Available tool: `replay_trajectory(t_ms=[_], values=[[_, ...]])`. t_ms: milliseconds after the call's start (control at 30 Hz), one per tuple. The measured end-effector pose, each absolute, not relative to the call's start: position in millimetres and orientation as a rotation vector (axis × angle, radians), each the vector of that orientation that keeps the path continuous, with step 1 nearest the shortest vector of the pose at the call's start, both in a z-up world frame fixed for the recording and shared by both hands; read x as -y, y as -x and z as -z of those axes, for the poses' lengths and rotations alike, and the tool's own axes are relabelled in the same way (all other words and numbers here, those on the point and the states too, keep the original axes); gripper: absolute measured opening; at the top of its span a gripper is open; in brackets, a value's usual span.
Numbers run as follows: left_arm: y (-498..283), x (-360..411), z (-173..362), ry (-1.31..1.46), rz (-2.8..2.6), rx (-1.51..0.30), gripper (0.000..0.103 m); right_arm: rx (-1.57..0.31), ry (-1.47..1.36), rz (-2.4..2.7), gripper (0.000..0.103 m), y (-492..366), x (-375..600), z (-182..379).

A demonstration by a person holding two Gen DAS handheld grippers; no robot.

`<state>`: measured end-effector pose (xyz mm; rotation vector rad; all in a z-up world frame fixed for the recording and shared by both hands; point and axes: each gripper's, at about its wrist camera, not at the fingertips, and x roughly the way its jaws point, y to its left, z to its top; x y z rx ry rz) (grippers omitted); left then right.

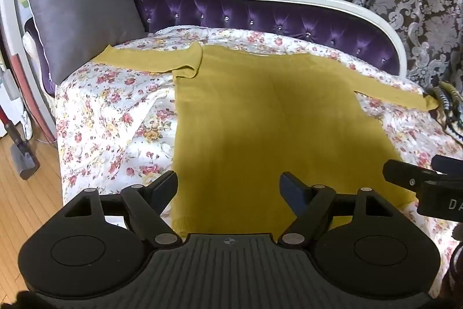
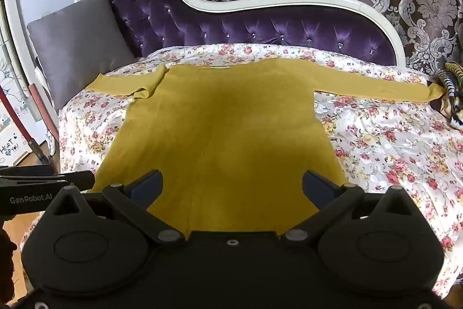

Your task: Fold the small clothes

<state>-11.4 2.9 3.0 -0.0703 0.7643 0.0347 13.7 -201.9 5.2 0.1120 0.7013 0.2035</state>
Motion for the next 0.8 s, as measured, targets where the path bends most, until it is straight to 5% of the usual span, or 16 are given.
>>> replay_trajectory(t_ms=[800], values=[[8,-1,2,0.06,-0.029,-0.808,0.076,-0.746,-0.105,-0.217,0.102,-17,194,-2]])
